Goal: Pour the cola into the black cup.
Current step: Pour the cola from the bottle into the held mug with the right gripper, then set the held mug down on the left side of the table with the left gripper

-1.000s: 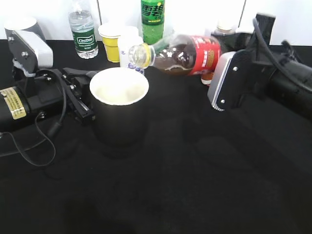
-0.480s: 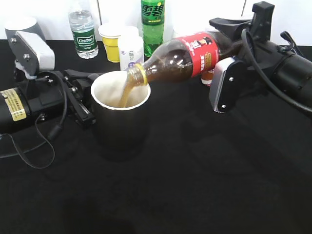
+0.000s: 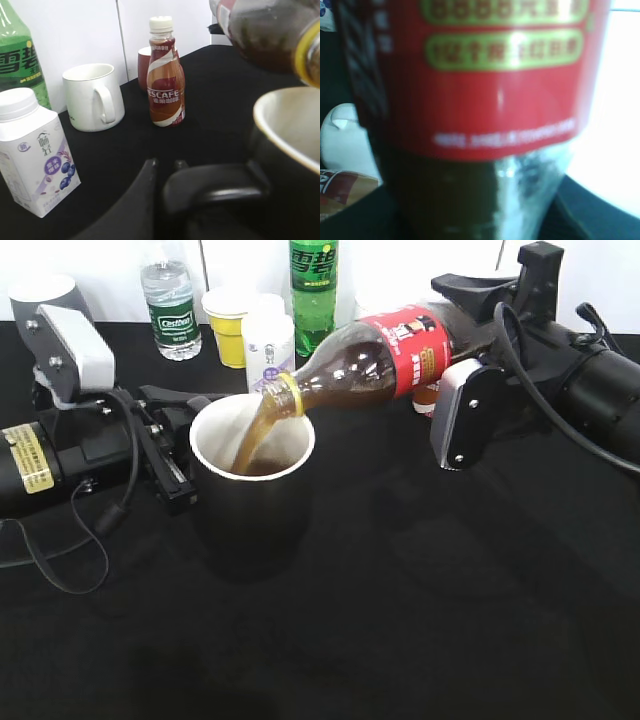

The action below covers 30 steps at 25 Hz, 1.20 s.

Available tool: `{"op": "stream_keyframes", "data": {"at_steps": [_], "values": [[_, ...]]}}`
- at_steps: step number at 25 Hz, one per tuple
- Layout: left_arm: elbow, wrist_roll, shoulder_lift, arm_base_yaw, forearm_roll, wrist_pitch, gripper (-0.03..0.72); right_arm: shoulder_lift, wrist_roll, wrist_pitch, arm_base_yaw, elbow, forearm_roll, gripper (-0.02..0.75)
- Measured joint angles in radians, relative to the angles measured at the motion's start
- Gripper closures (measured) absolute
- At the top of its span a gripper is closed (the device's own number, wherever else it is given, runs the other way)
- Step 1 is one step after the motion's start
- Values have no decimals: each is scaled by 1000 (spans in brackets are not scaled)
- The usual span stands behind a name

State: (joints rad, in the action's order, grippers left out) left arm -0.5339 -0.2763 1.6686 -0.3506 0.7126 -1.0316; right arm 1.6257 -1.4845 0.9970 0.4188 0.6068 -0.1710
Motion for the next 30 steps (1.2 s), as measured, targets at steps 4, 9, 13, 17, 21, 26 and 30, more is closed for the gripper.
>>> {"op": "stream_keyframes", "data": {"at_steps": [4, 9, 13, 17, 21, 26, 30], "values": [[0, 1, 0, 0, 1, 0, 637, 0, 0, 1, 0, 0, 1, 351], [0, 1, 0, 0, 1, 0, 637, 0, 0, 1, 0, 0, 1, 352], [0, 1, 0, 0, 1, 0, 637, 0, 7, 1, 0, 0, 1, 352], [0, 1, 0, 0, 0, 1, 637, 0, 138, 1, 0, -1, 1, 352], [0, 1, 0, 0, -17, 4, 637, 32, 340, 5, 0, -28, 1, 352], [1, 34, 0, 0, -149, 11, 637, 39, 1144, 73, 0, -32, 3, 352], [1, 193, 4, 27, -453, 44, 638, 38, 1468, 100, 0, -42, 48, 352]]}}
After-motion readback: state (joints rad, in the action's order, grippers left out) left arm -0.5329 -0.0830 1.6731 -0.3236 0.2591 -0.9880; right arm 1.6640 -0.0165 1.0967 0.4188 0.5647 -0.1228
